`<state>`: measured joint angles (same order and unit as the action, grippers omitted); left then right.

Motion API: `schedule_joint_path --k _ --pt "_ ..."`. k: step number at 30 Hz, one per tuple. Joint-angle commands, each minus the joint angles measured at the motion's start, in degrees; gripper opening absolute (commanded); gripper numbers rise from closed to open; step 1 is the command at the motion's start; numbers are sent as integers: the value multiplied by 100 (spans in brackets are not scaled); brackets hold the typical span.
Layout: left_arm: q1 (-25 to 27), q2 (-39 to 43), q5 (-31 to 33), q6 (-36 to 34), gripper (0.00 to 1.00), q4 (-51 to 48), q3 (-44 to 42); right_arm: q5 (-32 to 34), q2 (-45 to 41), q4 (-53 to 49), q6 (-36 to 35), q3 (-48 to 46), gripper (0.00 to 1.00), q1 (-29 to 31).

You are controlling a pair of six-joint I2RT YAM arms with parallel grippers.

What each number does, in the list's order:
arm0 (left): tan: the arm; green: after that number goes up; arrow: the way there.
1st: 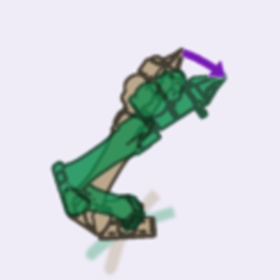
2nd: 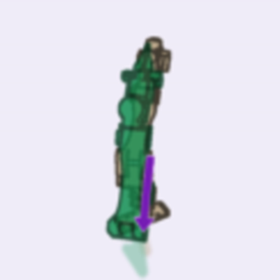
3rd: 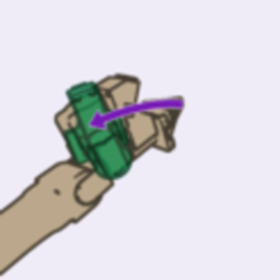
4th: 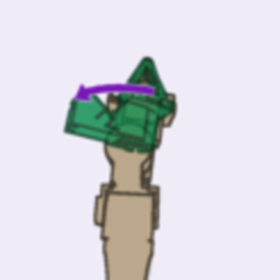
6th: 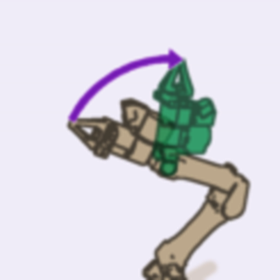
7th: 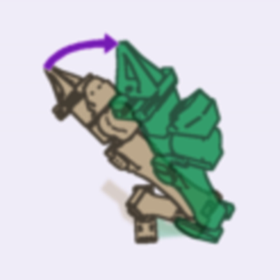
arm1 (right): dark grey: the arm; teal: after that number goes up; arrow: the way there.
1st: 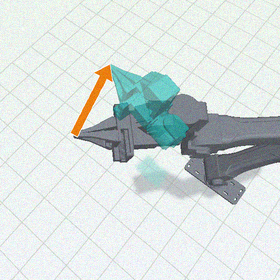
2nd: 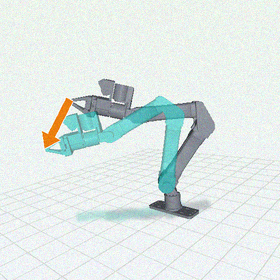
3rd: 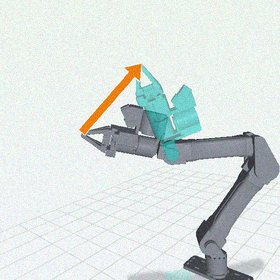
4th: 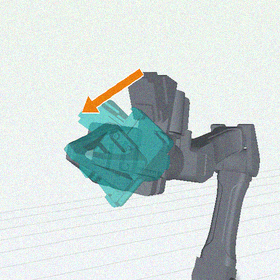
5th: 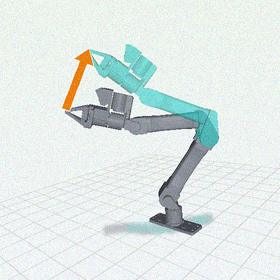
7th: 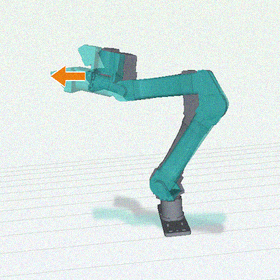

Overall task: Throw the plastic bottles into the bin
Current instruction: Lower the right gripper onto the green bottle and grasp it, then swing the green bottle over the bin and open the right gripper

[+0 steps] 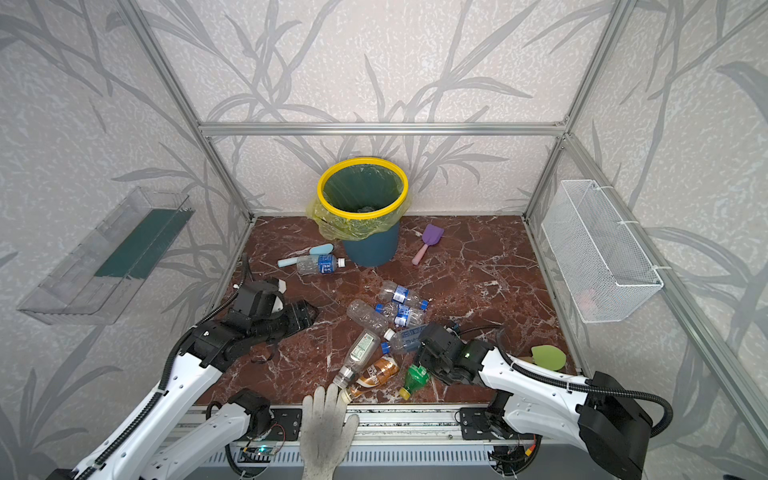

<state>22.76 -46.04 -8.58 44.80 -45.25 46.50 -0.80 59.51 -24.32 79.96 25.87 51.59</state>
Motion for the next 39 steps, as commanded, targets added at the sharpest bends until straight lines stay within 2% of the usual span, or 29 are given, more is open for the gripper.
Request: schedule_joint_path --k 1,7,14,20,26,31,35,37,39 --pt "-18 12 98 12 82 54 -75 374 -259 -453 54 -64 65 21" --pt "-22 -20 91 28 82 78 -80 868 -776 -1005 -44 -86 60 -47" --pt "-18 -39 101 47 82 64 -82 847 -1015 -1370 -442 -30 59 -262" --pt "-19 -80 110 66 82 67 -76 921 -947 -1602 -1018 288 59 -330" --pt "-20 -103 137 82 82 67 -62 1097 -692 -1823 -1864 1002 60 -463" --pt "-18 -129 189 65 82 26 -10 1155 -274 -1876 -2796 1976 60 -732" --pt "-20 -142 202 56 82 20 80 789 487 -1394 -3740 3241 60 -1236" --pt "-18 -159 223 47 82 34 161 478 1238 -1190 -4228 4525 61 -1629" --pt "-13 -173 251 45 82 19 264 239 2130 -1163 -4648 6206 61 -1909"
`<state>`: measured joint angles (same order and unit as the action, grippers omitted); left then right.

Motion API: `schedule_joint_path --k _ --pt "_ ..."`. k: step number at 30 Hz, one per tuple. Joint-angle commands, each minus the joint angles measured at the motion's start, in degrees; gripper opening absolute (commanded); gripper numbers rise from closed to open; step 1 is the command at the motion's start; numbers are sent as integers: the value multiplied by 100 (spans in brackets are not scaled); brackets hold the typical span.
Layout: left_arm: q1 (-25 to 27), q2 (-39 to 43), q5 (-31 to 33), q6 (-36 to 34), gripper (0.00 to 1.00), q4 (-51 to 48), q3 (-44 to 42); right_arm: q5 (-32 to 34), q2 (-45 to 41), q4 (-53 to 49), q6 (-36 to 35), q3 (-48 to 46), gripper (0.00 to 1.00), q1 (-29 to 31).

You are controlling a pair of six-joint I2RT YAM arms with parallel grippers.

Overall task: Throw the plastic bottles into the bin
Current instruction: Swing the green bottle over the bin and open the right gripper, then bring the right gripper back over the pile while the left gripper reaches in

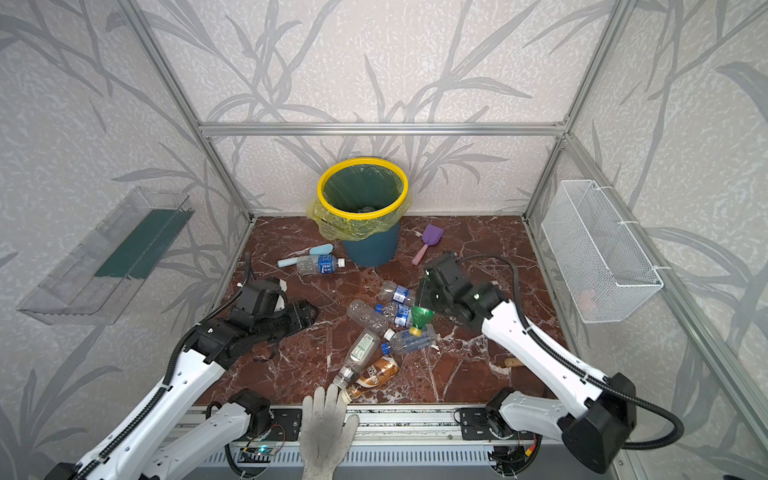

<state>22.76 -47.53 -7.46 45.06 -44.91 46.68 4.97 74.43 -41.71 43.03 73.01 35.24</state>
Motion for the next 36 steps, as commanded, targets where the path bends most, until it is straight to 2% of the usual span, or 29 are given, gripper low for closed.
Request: schedule_joint_path --k 1,2,4,7,9,11,14,15,17,19,20,24,27,33,36 --pt "-11 -27 160 25 82 -18 294 -373 1136 502 -1118 2547 63 -343" --pt "-13 -37 176 30 82 -6 327 -376 1576 385 -1242 3658 65 -374" --pt "-18 -87 170 13 82 -17 458 -371 2750 -218 -1357 5983 75 -432" --pt "-13 -136 137 -23 82 -86 624 -531 4550 -1613 -1058 9268 85 -689" --pt "-18 -103 169 -37 82 -105 678 -618 5431 -2506 -832 10853 89 -822" --pt "-22 -28 222 -58 82 -149 689 -648 5123 -2717 -882 10099 94 -865" --pt "-27 83 299 -81 82 -244 656 -414 4148 -2761 -1000 8506 94 -820" --pt "-26 111 299 -89 82 -258 634 -283 3660 -2557 -1068 7551 94 -788" --pt "-28 146 279 -85 82 -264 558 -287 2461 -1504 -1088 5258 92 -775" --pt "-26 177 223 -60 82 -215 456 -237 990 173 -1009 2622 89 -781" --pt "-27 181 199 -38 82 -183 411 -208 571 442 -854 1957 87 -819" --pt "-26 156 64 33 82 -43 238 -314 -376 223 -687 323 87 -858" --pt "-25 117 -41 26 82 -10 188 -506 -971 327 -285 -788 86 -855" --pt "-18 134 -132 63 82 -18 123 -871 -1794 491 365 -2365 83 -814" --pt "-18 141 -198 86 82 -27 79 -953 -2005 595 627 -2836 82 -697"
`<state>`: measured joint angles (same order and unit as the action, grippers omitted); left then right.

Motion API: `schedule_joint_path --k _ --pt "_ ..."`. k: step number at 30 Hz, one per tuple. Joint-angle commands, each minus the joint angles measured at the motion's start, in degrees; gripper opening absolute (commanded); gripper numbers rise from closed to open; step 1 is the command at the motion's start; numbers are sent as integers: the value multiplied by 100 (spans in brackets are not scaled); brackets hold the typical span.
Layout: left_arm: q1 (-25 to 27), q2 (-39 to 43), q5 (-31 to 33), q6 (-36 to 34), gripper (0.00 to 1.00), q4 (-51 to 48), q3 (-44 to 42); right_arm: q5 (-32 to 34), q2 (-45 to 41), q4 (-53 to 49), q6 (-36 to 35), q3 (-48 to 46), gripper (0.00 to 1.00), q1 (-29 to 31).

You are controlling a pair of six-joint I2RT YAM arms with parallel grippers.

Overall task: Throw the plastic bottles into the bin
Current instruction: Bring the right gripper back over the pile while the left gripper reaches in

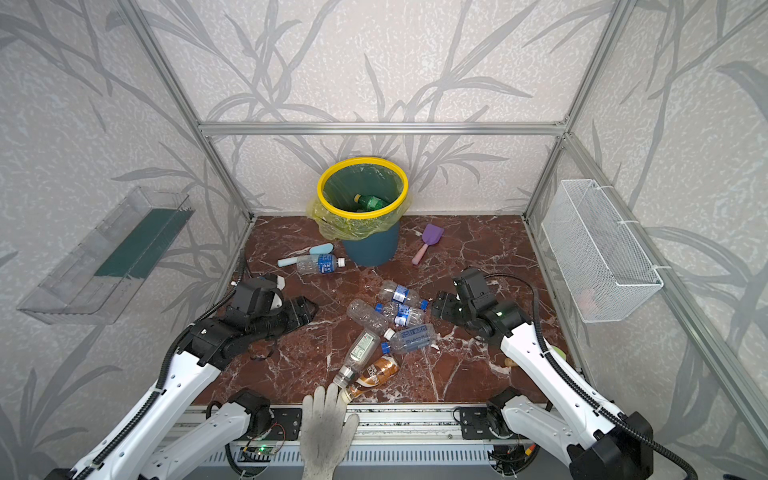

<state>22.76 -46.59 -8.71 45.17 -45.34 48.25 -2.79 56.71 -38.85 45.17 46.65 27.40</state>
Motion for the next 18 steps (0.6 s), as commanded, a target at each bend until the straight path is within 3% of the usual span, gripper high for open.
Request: schedule_joint_path --k 1,11,18 --pt "-18 45 -114 80 82 16 -80 -182 -276 337 476 -299 82 143" --pt "86 45 -421 78 81 -14 -218 -336 -226 676 821 -826 81 474" --pt "559 -22 -278 150 81 102 -347 -367 -152 837 902 -997 80 539"
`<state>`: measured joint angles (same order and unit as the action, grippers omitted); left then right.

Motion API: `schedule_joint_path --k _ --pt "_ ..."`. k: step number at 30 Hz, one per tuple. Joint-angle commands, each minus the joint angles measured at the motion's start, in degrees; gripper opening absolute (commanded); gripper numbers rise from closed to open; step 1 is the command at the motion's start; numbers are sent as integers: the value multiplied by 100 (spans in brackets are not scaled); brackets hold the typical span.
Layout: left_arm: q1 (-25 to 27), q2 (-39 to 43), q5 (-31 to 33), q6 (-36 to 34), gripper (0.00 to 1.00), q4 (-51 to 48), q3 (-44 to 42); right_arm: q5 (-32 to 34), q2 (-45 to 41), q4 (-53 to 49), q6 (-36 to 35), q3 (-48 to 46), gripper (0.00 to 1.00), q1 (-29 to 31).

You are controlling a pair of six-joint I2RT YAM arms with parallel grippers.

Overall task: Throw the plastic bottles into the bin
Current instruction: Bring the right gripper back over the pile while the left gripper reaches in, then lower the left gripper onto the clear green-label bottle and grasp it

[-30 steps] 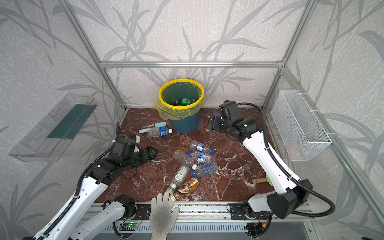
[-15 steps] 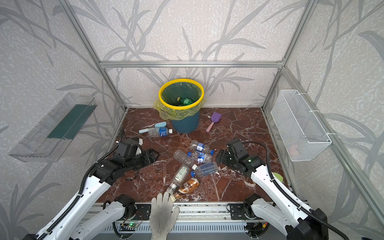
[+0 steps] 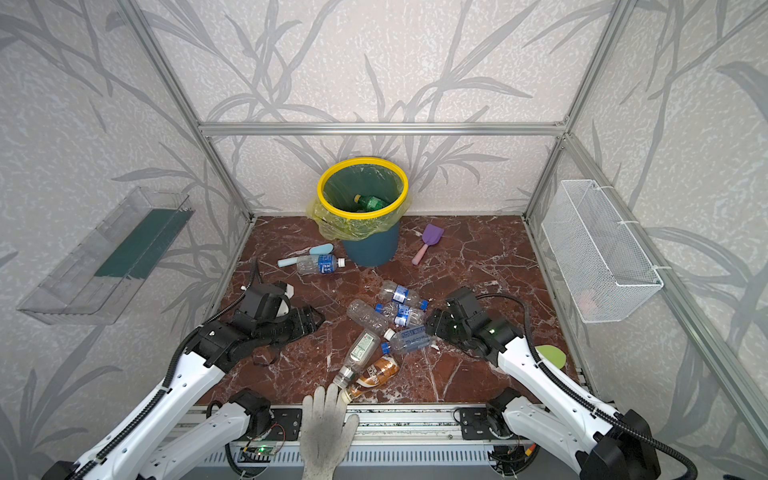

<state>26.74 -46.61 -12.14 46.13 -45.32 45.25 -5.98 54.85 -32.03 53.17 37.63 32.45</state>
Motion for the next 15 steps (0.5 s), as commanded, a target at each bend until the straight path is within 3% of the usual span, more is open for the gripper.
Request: schedule_joint_path --k 1,15 --pt "281 -76 132 54 81 115 -36 -60 42 190 119 -146 80 43" --pt "1905 -1226 970 -94 84 593 24 -61 0 344 186 -417 79 75"
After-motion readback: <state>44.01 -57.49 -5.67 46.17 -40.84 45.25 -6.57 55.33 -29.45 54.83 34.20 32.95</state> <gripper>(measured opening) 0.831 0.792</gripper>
